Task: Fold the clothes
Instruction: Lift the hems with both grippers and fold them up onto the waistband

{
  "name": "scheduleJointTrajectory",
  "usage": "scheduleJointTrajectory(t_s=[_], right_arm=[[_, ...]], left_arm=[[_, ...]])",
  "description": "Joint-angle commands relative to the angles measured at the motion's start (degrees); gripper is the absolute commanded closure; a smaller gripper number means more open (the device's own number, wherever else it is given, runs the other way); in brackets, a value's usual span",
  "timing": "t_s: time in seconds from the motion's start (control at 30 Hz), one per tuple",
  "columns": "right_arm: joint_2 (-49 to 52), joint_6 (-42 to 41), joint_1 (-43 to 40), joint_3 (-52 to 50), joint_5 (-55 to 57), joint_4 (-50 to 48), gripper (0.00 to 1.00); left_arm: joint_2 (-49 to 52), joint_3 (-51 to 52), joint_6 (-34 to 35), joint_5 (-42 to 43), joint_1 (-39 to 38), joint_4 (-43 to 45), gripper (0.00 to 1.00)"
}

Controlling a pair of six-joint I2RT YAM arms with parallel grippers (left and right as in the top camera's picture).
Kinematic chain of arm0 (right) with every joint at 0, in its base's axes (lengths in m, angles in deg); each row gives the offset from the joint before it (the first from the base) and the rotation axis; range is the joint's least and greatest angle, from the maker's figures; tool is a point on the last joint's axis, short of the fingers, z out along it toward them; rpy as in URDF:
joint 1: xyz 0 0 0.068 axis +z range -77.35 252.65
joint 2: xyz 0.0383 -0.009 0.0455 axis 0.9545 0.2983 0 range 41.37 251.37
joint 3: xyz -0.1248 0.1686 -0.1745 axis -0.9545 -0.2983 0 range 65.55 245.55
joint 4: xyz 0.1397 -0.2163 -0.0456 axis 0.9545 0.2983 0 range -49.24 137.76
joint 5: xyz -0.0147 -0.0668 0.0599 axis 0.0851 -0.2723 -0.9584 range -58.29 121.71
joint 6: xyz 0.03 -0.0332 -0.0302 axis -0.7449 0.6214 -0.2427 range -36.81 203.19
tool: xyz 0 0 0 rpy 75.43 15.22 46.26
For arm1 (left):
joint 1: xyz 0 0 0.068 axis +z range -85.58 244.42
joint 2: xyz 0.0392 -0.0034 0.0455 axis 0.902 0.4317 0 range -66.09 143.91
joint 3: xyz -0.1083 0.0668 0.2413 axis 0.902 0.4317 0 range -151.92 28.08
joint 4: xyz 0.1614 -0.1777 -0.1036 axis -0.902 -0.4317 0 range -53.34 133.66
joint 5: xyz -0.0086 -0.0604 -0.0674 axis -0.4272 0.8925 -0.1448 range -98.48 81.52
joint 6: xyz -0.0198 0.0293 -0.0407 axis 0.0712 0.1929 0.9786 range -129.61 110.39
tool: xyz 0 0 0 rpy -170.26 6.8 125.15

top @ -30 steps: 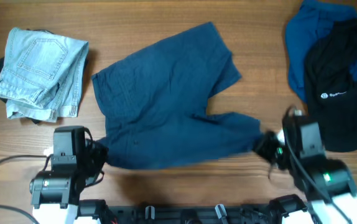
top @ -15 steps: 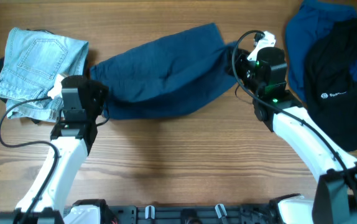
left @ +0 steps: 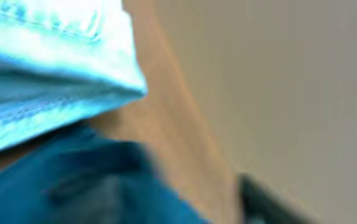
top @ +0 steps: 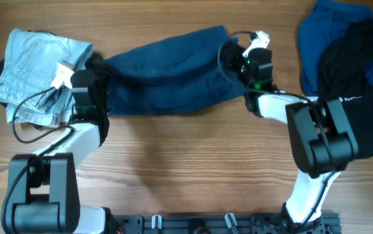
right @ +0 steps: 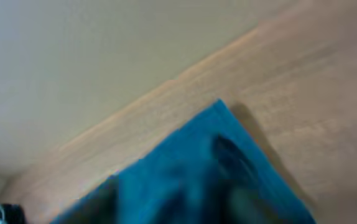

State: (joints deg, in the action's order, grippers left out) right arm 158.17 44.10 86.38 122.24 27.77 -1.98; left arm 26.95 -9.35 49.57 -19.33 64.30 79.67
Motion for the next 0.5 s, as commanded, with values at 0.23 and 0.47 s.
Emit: scheduleJointTrajectory(t_s=[0.23, 0.47], right_arm=[[-1.6, 17.4, 0.0, 23.6, -11.2, 40.2, 0.00], [-9.1, 29.4, -4.2, 23.7, -13.6, 65.6, 0.00]], left_arm=[[1.1, -12.4, -9.9, 3.6, -0.1, -21.1, 0.01], [-1.5, -13.8, -29.2, 20.9, 0.0, -38.3, 0.00]])
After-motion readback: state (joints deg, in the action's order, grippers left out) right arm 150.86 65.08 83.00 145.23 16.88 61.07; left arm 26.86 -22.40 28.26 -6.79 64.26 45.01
